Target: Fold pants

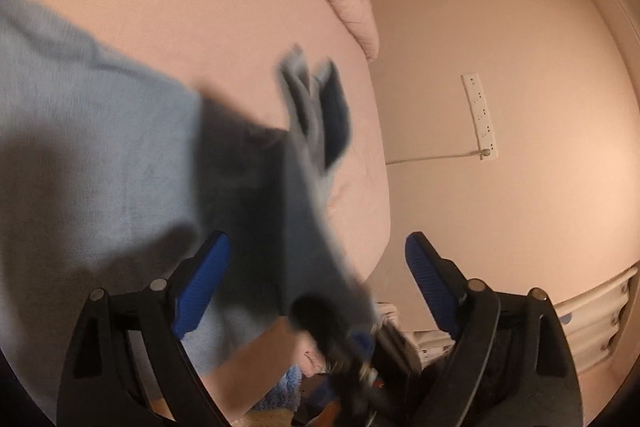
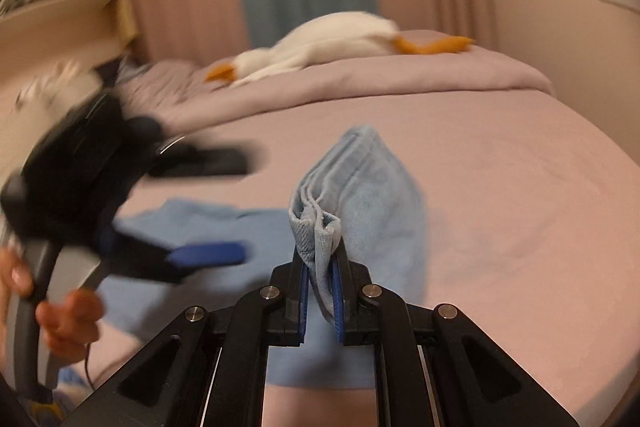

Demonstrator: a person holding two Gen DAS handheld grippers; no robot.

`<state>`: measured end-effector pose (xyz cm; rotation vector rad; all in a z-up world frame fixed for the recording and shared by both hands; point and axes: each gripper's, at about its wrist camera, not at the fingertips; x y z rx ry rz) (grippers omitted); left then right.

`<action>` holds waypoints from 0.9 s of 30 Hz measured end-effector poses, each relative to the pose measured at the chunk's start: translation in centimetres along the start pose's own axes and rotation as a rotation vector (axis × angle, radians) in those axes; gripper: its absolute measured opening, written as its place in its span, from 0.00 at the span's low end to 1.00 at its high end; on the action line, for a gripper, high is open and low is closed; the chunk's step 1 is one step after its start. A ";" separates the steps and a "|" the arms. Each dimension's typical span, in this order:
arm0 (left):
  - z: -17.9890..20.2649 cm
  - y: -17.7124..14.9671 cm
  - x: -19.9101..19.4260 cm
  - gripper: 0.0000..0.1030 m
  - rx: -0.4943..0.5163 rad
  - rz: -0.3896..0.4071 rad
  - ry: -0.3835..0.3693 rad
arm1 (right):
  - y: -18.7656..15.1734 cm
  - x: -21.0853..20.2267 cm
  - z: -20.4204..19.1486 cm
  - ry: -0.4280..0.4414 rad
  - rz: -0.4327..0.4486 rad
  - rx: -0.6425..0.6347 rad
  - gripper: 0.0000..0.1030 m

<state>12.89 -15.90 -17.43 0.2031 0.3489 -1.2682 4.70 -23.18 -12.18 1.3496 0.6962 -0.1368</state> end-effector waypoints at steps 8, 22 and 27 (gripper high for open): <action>-1.0 0.5 -3.2 0.06 0.081 0.102 0.121 | -0.3 2.1 -5.5 0.020 -0.071 -0.218 0.11; -4.4 1.3 -11.4 0.06 0.154 0.320 0.320 | 2.0 4.2 -13.4 0.170 -0.036 -0.394 0.11; -6.5 1.8 -13.4 0.07 0.138 0.330 0.343 | 1.3 5.7 -15.5 0.210 -0.077 -0.428 0.11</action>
Point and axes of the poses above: each gripper's, at about its wrist camera, not at the fingertips, and x roughly the way its jaws point, z to its right, y to its top, and after that the axes turned 13 degrees about -x, right-handed
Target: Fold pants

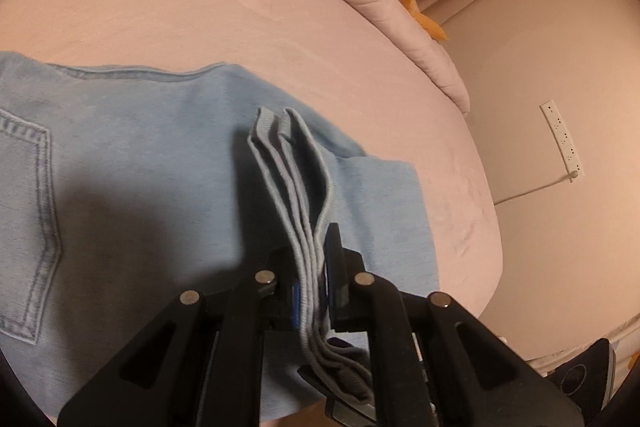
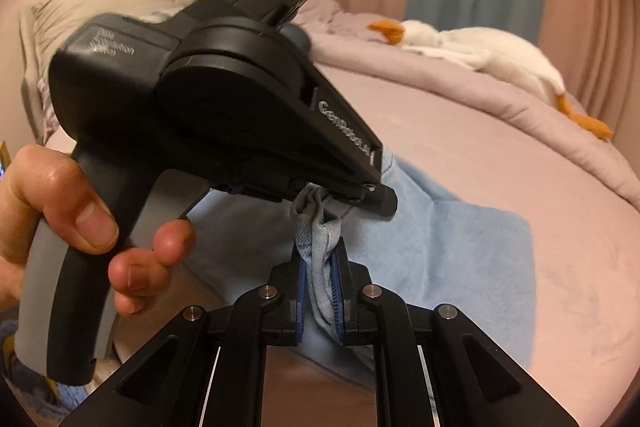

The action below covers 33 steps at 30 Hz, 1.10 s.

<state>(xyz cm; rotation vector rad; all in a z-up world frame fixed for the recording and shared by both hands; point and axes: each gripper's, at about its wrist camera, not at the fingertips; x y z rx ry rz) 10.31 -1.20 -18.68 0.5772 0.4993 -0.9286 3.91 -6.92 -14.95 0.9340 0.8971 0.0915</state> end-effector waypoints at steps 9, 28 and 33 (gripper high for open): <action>-2.5 1.2 -1.9 0.23 -0.013 0.100 0.178 | -0.4 2.1 -0.1 0.142 -0.074 0.023 0.30; -0.1 -3.7 0.6 0.00 0.176 -0.081 0.191 | -2.5 2.6 15.2 0.009 -0.206 0.372 0.11; -2.3 -4.2 -1.5 0.01 0.117 -0.098 0.139 | -3.1 5.2 15.2 0.016 -0.263 0.395 0.08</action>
Point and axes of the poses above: each gripper's, at about its wrist camera, not at the fingertips, and x roughly the way its jaws point, z to its right, y to its top, and after that the axes turned 13 degrees about -x, right-handed
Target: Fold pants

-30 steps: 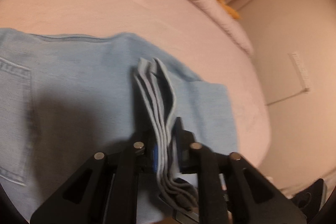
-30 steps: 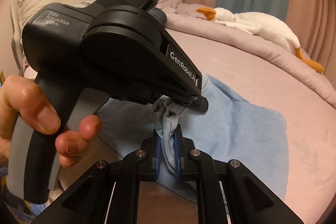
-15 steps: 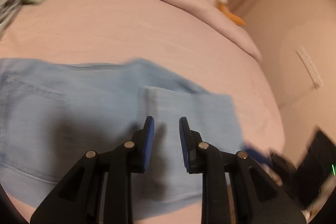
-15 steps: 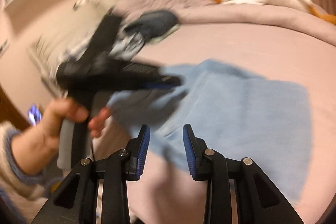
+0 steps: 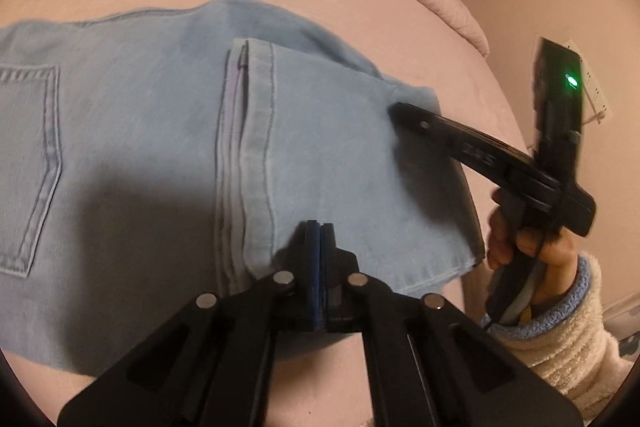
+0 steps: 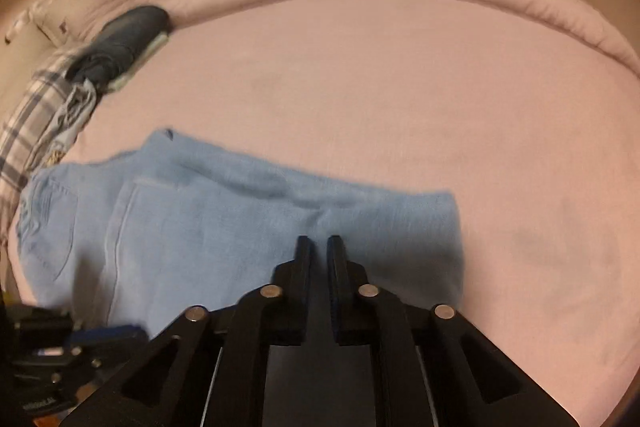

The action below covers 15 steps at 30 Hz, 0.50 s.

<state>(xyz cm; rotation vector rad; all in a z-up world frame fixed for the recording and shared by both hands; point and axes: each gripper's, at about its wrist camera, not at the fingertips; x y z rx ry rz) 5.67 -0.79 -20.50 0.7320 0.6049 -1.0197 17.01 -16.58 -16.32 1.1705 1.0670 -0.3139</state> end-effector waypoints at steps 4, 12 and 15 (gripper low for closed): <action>0.7 -0.1 0.3 0.01 -0.005 0.008 -0.009 | -0.5 -1.6 0.3 0.020 0.023 -0.007 0.08; 1.5 0.3 0.7 0.01 -0.012 0.004 -0.026 | -6.7 -6.9 -2.8 -0.002 0.018 -0.125 0.08; 1.7 0.3 0.4 0.01 -0.018 0.011 -0.032 | -8.4 -5.0 -3.4 -0.012 -0.070 -0.134 0.08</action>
Point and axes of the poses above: each gripper's, at about its wrist camera, not at the fingertips, and x roughly the way its jaws point, z to its right, y to its top, and after that the axes turned 13 degrees about -x, right-handed
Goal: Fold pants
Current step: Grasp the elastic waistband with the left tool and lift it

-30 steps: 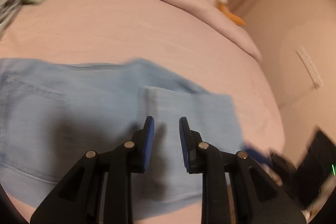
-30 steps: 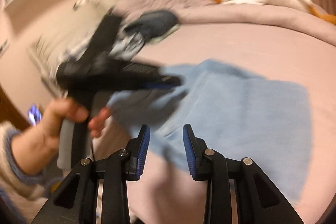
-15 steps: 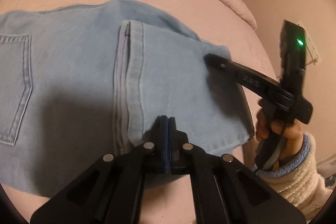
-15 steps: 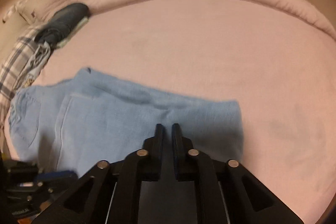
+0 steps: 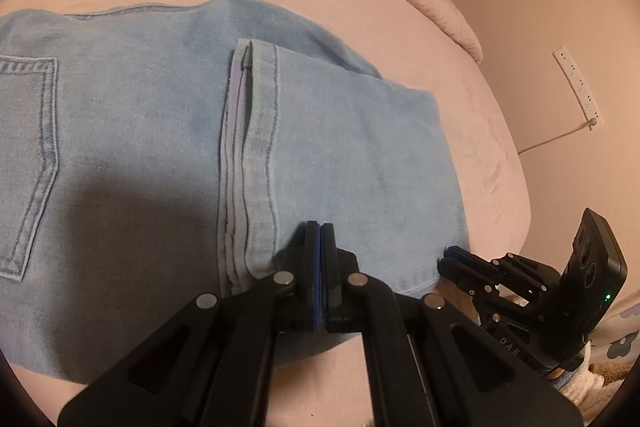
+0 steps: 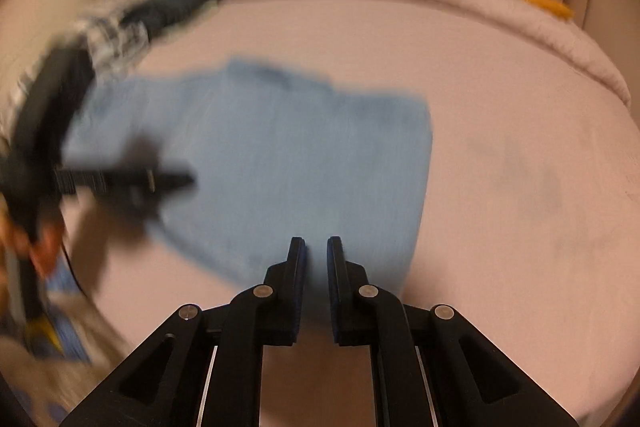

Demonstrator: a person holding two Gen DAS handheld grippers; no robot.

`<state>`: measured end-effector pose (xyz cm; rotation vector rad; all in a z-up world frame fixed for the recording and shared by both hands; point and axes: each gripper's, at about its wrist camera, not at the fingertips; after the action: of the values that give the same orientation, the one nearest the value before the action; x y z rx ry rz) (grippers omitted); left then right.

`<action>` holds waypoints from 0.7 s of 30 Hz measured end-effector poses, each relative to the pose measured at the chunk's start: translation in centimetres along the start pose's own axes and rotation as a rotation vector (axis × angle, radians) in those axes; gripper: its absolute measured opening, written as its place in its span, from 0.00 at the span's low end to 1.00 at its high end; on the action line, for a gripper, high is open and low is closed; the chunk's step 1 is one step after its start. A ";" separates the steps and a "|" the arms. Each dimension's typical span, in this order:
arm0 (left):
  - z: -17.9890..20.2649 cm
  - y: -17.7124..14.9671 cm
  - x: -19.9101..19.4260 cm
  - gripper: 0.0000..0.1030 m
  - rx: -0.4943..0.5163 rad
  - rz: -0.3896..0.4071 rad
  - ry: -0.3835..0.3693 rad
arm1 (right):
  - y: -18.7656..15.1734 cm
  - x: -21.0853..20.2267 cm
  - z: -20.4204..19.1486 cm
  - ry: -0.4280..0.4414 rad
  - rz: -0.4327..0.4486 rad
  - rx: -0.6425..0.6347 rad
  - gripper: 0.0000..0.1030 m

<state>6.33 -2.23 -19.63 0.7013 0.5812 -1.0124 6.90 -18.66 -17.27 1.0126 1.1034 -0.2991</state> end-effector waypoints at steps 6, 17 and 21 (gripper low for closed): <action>-1.6 -1.6 -5.6 0.58 -0.045 0.138 0.016 | 1.9 -1.2 -0.4 0.040 0.027 -0.005 0.08; -12.2 -7.7 -17.2 0.57 -0.356 0.383 0.064 | 8.5 1.4 -6.8 0.180 0.155 -0.089 0.13; -14.9 -7.9 -17.5 0.57 -0.498 0.400 0.035 | 9.4 3.1 -9.5 0.204 0.131 -0.143 0.13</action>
<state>-9.77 15.94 -18.58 0.3685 0.6598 -0.4543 8.75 -5.16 -15.70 0.9976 1.2174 -0.0114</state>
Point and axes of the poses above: each gripper's, at about its wrist camera, not at the fingertips, and x roughly the way its jaws point, z to its right, y to its top, and after that the axes turned 13 degrees about -x, right-handed
